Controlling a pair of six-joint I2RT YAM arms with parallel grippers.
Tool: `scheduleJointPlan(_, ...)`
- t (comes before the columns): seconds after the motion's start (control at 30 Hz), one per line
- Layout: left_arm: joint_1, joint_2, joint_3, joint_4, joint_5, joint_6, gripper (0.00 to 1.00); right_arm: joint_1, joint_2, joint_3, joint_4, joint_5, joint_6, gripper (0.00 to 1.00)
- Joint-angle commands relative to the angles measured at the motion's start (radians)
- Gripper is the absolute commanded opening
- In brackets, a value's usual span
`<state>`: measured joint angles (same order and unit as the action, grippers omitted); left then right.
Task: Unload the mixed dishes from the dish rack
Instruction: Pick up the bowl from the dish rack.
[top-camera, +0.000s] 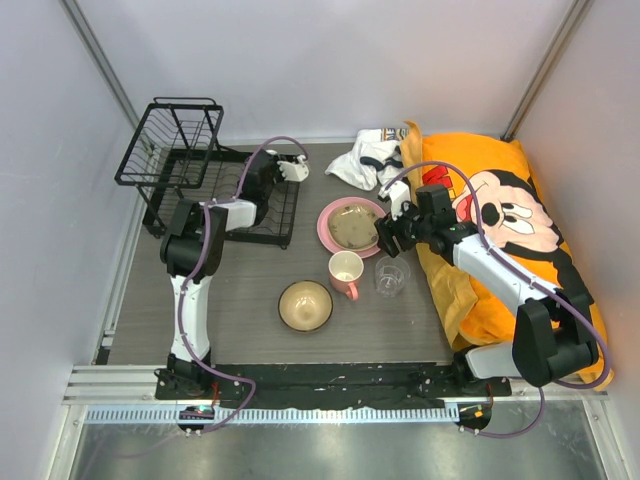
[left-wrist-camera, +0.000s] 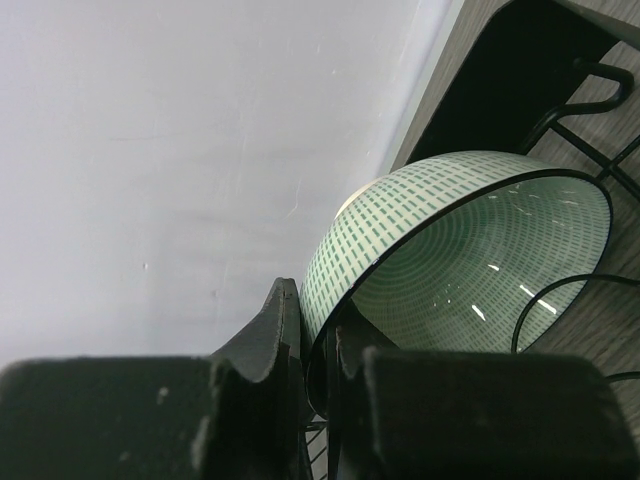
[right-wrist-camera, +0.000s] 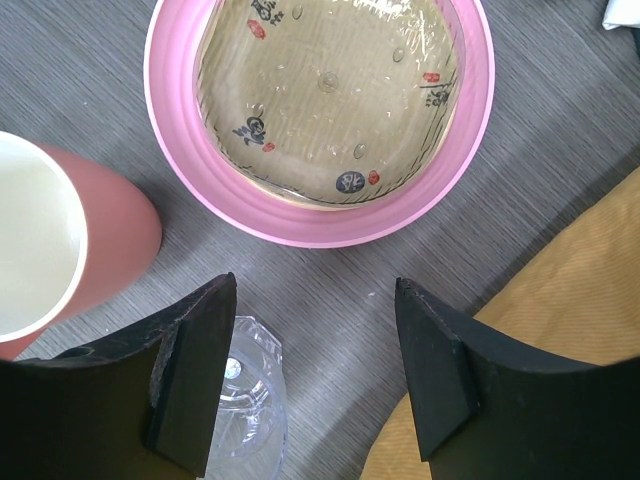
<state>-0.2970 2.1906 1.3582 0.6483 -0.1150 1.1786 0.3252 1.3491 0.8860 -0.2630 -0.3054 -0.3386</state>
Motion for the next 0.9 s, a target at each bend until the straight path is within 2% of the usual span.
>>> scheduleJointPlan(0.0,-0.001,-0.034,0.002,0.223,0.026,0.007,0.0,-0.002,0.005,0.014,0.019,0.006,-0.01,0.69)
scheduleJointPlan(0.57,0.01,-0.083,-0.045,0.261,0.172,0.084,0.0,-0.005,0.018,0.018,0.018,0.014,-0.014,0.69)
scheduleJointPlan(0.87,0.015,-0.15,-0.08,0.271,0.192,0.084,0.0,-0.005,0.019,0.019,0.016,0.019,-0.016,0.69)
